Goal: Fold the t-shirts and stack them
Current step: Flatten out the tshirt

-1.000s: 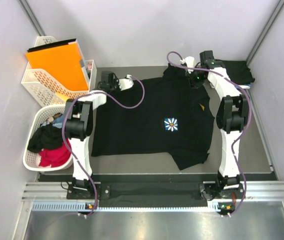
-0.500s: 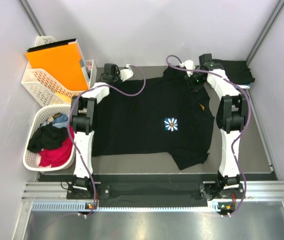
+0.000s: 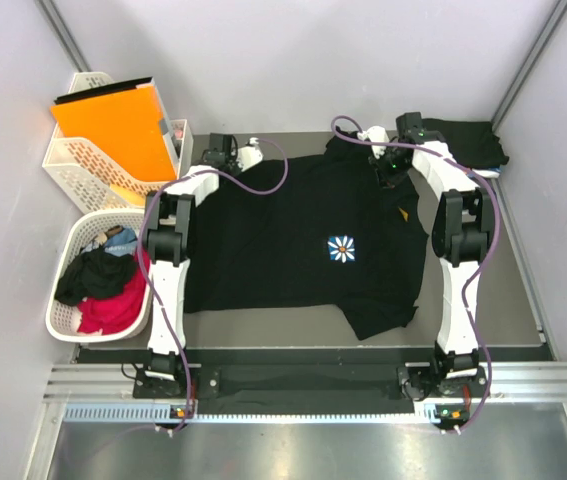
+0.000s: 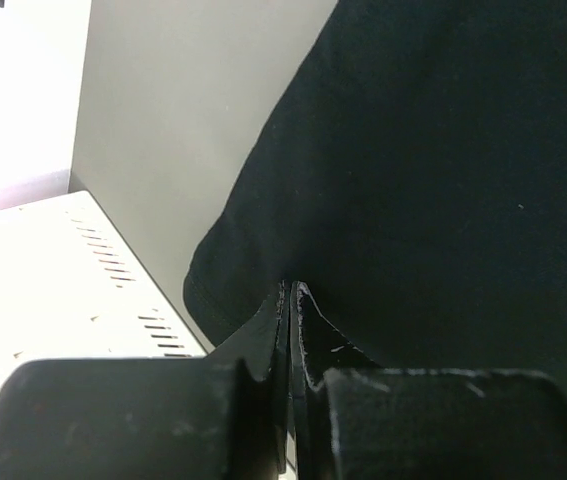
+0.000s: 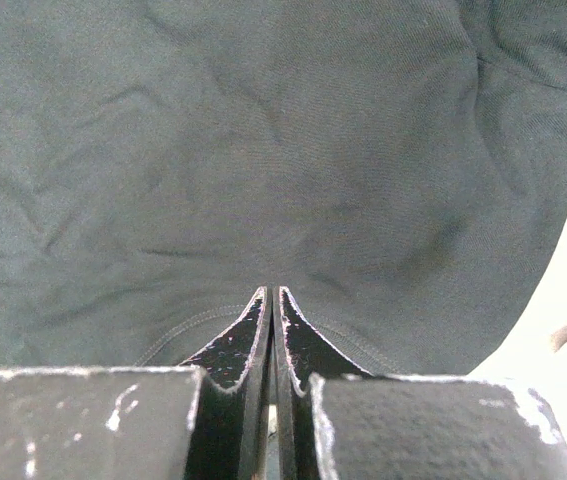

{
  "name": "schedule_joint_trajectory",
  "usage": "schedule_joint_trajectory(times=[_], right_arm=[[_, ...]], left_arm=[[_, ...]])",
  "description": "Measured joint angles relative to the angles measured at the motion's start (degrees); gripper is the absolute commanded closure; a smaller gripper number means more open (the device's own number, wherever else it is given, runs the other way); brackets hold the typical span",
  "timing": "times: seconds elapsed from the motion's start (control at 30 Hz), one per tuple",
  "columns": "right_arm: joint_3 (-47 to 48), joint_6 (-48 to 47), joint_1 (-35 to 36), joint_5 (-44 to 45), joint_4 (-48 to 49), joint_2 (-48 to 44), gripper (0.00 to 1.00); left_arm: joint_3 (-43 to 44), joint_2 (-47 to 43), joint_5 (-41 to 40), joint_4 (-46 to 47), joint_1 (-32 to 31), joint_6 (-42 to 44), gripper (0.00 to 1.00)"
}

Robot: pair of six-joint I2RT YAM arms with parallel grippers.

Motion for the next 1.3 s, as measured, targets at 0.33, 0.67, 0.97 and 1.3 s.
schedule_joint_trajectory(times=[0.33, 0.67, 0.97, 1.3], right_arm=[[-1.6, -0.1, 0.0, 2.5, 0.9, 0.2, 1.00], [-2.2, 0.7, -1.2, 9.7, 6.0, 3.1, 1.00], [-0.9, 0.9, -1.7, 15.7, 11.3, 3.7, 1.00], [-0.2, -0.9, -2.8, 17.2, 12.6, 6.0, 1.00]], left_arm=[[1.1, 0.8, -1.2, -0.1, 0.0, 0.4, 1.00], [1.2, 0.8, -1.2, 0.0, 0.0, 0.4, 1.00], [1.2, 0.8, -1.2, 0.0, 0.0, 0.4, 1.00], [1.2, 0.9, -2.1, -0.1, 0.0, 1.4, 1.00]])
